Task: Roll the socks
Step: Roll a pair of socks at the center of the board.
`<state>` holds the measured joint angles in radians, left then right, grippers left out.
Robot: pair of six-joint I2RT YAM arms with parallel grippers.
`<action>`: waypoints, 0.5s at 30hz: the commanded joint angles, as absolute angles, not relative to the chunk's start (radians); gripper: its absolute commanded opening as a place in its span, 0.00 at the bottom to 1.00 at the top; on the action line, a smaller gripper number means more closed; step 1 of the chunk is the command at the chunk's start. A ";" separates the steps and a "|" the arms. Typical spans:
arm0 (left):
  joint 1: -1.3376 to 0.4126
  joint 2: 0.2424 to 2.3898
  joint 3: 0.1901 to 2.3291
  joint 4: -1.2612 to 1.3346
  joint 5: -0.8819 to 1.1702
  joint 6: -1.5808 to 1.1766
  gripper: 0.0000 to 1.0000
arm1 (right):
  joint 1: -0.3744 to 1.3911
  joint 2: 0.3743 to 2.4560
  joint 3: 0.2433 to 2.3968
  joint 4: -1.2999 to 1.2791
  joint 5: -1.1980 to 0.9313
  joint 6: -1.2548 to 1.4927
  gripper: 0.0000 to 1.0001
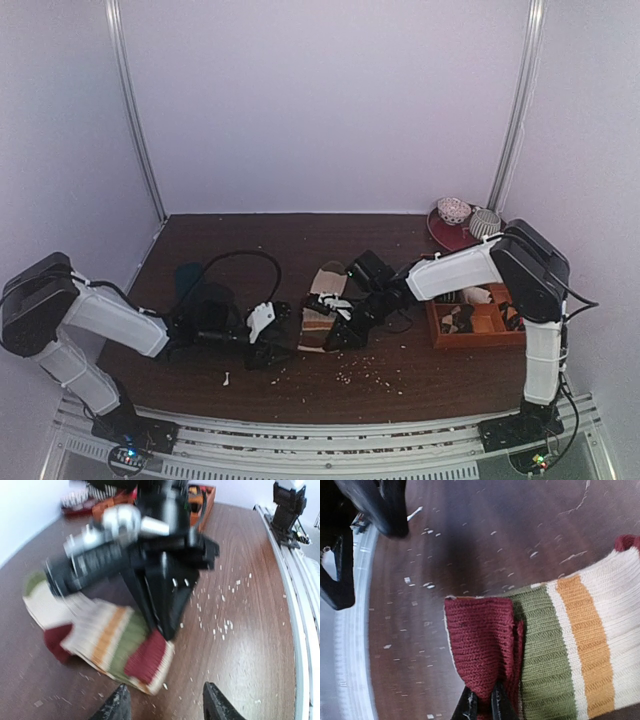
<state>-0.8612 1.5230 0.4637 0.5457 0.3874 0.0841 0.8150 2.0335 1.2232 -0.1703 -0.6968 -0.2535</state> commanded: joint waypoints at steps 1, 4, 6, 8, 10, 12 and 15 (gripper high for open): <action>-0.861 1.510 0.449 0.697 0.379 0.164 0.51 | 0.806 2.141 1.196 -0.496 -0.888 -0.098 0.03; -0.861 1.594 0.499 0.685 0.409 0.196 0.51 | 0.802 2.161 1.217 -0.542 -0.950 -0.096 0.03; -0.861 1.643 0.537 0.673 0.466 0.196 0.53 | 0.795 2.180 1.224 -0.544 -0.956 -0.069 0.03; -0.863 1.670 0.555 0.686 0.528 0.182 0.53 | 0.786 2.195 1.227 -0.534 -0.963 -0.043 0.02; -0.871 1.682 0.558 0.698 0.561 0.173 0.51 | 0.780 2.209 1.228 -0.514 -0.960 -0.016 0.02; -0.880 1.682 0.555 0.692 0.584 0.164 0.50 | 0.777 2.216 1.227 -0.489 -0.958 0.007 0.02; -0.885 1.677 0.544 0.688 0.627 0.146 0.48 | 0.772 2.230 1.237 -0.483 -0.945 0.024 0.02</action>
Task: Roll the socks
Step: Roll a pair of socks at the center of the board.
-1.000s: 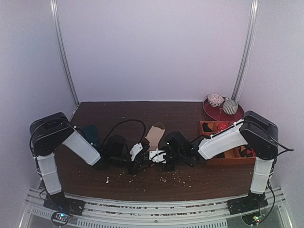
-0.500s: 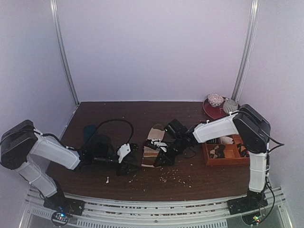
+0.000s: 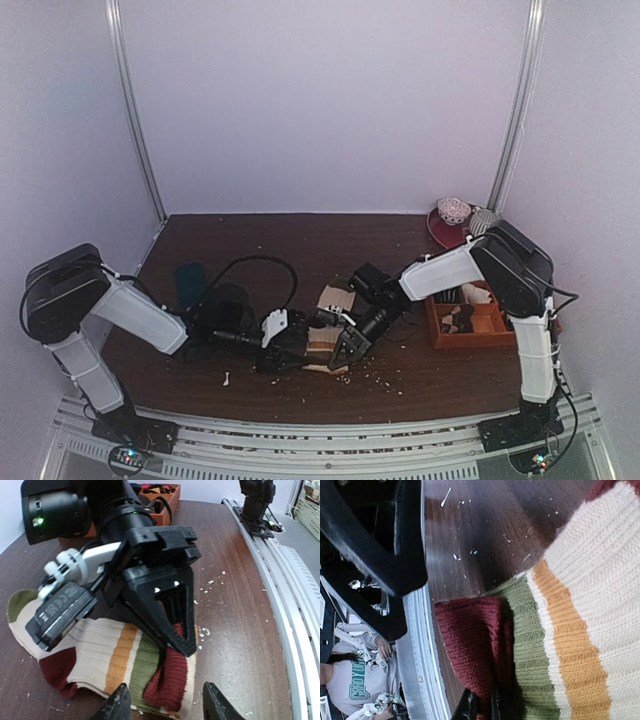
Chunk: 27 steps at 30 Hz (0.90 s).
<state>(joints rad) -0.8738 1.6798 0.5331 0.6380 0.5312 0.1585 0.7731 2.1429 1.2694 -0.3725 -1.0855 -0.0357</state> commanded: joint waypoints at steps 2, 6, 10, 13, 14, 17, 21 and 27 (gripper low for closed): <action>-0.894 1.680 0.538 0.685 0.647 0.137 0.48 | 0.770 2.236 1.239 -0.482 -0.937 0.028 0.02; -0.907 1.751 0.547 0.692 0.657 0.110 0.47 | 0.762 2.237 1.236 -0.477 -0.919 0.035 0.02; -0.909 1.825 0.561 0.724 0.660 0.064 0.44 | 0.759 2.234 1.233 -0.475 -0.904 0.039 0.02; -0.908 1.849 0.565 0.727 0.632 0.055 0.43 | 0.758 2.231 1.227 -0.473 -0.905 0.040 0.02; -0.908 1.854 0.565 0.726 0.614 0.056 0.43 | 0.758 2.230 1.225 -0.470 -0.904 0.039 0.02; -0.908 1.859 0.569 0.726 0.584 0.056 0.43 | 0.756 2.233 1.223 -0.471 -0.903 0.036 0.02; -0.908 1.872 0.576 0.730 0.546 0.054 0.43 | 0.756 2.235 1.214 -0.465 -0.935 0.028 0.02; -0.915 1.847 0.534 0.817 0.456 0.067 0.48 | 0.756 2.238 1.209 -0.469 -0.951 0.017 0.02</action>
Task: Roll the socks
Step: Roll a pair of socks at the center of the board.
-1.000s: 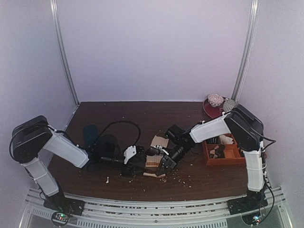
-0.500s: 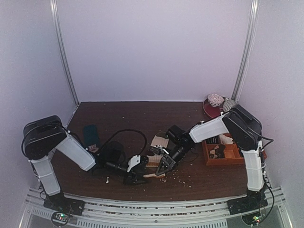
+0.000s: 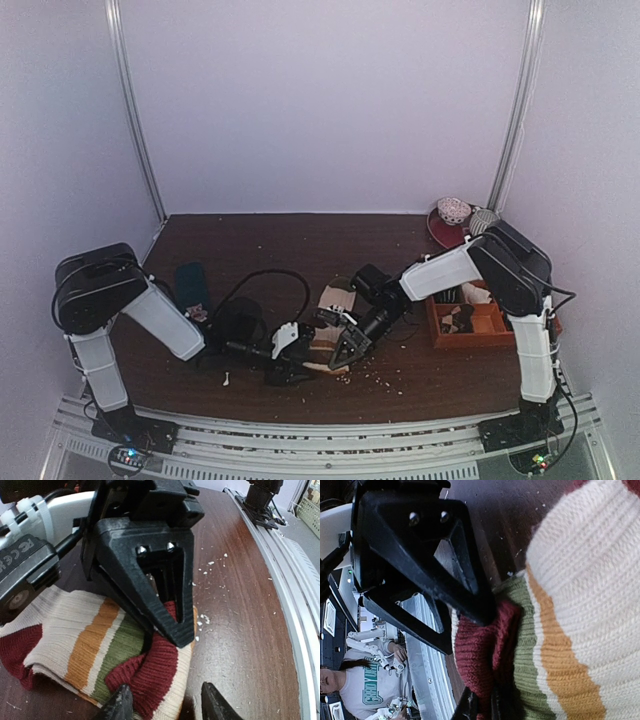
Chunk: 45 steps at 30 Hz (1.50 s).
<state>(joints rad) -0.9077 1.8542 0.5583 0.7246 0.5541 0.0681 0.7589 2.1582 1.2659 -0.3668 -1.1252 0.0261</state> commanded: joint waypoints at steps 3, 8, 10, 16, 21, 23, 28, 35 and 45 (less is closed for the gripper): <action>-0.922 1.809 0.505 0.872 0.454 0.087 0.61 | 0.755 2.241 1.210 -0.469 -0.944 0.016 0.02; -0.923 1.722 0.463 0.906 0.474 0.093 0.78 | 0.752 2.239 1.211 -0.473 -0.934 0.010 0.02; -0.924 1.728 0.484 0.851 0.479 0.122 0.80 | 0.752 2.240 1.209 -0.471 -0.934 0.011 0.02; -0.926 1.814 0.550 0.785 0.536 0.145 0.58 | 0.751 2.244 1.210 -0.469 -0.934 0.011 0.01; -0.925 1.867 0.562 0.784 0.534 0.137 0.55 | 0.751 2.232 1.201 -0.462 -0.933 0.018 0.01; -0.925 1.890 0.584 0.765 0.524 0.138 0.55 | 0.750 2.233 1.199 -0.461 -0.929 0.019 0.01; -0.925 1.913 0.603 0.733 0.514 0.128 0.40 | 0.750 2.225 1.192 -0.444 -0.931 0.028 0.01; -0.925 1.885 0.608 0.608 0.528 0.081 0.00 | 0.750 2.192 1.185 -0.392 -0.918 0.053 0.04; -0.925 1.918 0.578 0.412 0.545 -0.125 0.00 | 0.749 2.037 1.151 -0.297 -0.874 0.069 0.13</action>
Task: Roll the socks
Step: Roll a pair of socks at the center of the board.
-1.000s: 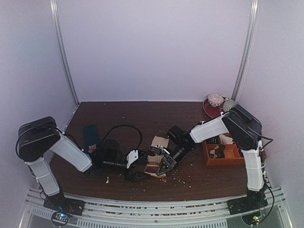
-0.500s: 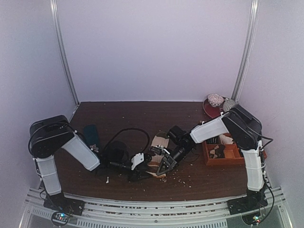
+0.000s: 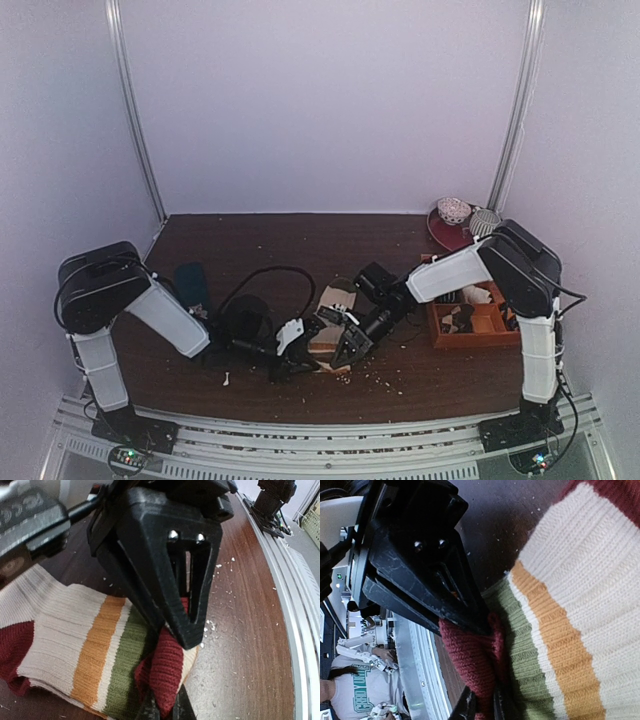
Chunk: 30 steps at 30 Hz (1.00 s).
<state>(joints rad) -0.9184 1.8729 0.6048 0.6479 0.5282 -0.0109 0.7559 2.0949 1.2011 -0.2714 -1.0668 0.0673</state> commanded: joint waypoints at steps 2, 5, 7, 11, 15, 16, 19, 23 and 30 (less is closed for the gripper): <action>-0.924 1.940 0.582 0.386 0.567 -0.171 0.00 | 0.749 1.955 1.115 -0.239 -0.838 0.055 0.15; -0.923 1.974 0.581 0.367 0.604 -0.238 0.00 | 0.755 1.761 0.967 0.026 -0.758 0.043 0.22; -0.923 1.986 0.586 0.343 0.612 -0.277 0.00 | 0.782 1.622 0.803 0.207 -0.660 -0.016 0.30; -0.917 2.000 0.593 0.292 0.616 -0.305 0.00 | 0.877 1.458 0.628 0.383 -0.473 -0.233 0.46; -0.910 2.017 0.588 0.287 0.622 -0.318 0.00 | 0.962 1.464 0.597 0.404 -0.373 -0.394 0.51; -0.910 2.022 0.588 0.288 0.623 -0.320 0.00 | 0.981 1.474 0.595 0.405 -0.349 -0.432 0.51; -0.908 2.031 0.588 0.296 0.625 -0.321 0.00 | 1.014 1.524 0.614 0.401 -0.272 -0.501 0.52; -0.907 2.040 0.591 0.300 0.627 -0.319 0.00 | 1.017 1.572 0.632 0.395 -0.264 -0.541 0.52; -0.902 2.047 0.581 0.311 0.631 -0.315 0.00 | 1.040 1.657 0.664 0.410 -0.244 -0.531 0.50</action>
